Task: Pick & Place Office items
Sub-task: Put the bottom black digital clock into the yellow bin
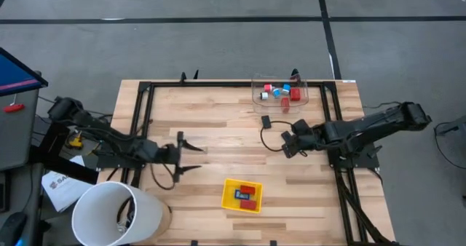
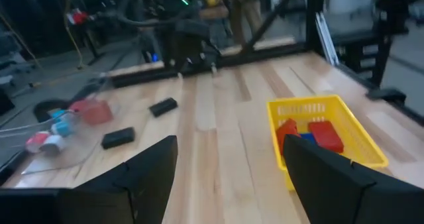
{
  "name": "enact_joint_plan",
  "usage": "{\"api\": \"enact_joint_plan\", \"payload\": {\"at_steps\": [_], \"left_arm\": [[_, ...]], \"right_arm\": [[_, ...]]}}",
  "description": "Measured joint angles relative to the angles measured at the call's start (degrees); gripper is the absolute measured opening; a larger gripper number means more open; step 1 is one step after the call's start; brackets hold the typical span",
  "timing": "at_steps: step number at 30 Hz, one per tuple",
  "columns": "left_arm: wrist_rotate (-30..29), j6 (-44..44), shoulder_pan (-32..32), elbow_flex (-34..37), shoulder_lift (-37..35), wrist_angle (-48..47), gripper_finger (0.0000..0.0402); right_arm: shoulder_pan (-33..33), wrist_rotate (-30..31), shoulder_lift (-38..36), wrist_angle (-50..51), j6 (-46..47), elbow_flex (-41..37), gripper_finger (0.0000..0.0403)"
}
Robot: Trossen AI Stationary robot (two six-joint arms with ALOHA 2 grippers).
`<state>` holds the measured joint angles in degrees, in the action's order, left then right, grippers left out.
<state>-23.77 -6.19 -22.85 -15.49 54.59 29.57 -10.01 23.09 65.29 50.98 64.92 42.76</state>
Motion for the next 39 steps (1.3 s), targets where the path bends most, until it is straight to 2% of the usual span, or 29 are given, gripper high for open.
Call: {"api": "enact_joint_plan", "payload": {"at_steps": [4,10,13,19,24,30,35,39], "left_arm": [[0.7,1.5,2.9,7.7,-7.7,3.0,0.0268],[15.1,5.2,14.0,13.6,-16.5,2.5,0.0268],[18.1,5.2,17.8,15.1,-20.7,-0.2,0.0268],[18.2,5.1,20.9,15.1,-29.9,-11.1,0.0268],[18.2,5.1,21.5,15.1,-34.7,-15.2,0.0268],[18.0,6.4,21.4,15.1,-34.7,-15.8,0.0268],[17.8,7.6,21.4,15.1,-34.6,-15.9,0.0268],[17.8,8.0,21.4,15.1,-34.6,-15.9,0.0268]], "right_arm": [[-0.7,0.6,0.7,-0.2,0.0,0.0,0.0281],[-0.7,0.6,1.8,-0.8,0.1,0.0,0.0281],[-0.7,0.6,2.6,-0.4,0.2,0.0,0.0281],[1.8,0.1,3.3,-1.8,-1.5,-0.7,0.0281],[9.7,-6.8,3.4,-8.3,-6.6,-6.7,0.0281],[18.2,-11.5,3.4,-18.3,-10.8,-13.3,0.0281],[19.5,-12.2,3.5,-21.2,-12.4,-13.5,0.0281],[18.2,-12.4,6.9,-22.1,-12.1,-13.6,0.0281]]}}
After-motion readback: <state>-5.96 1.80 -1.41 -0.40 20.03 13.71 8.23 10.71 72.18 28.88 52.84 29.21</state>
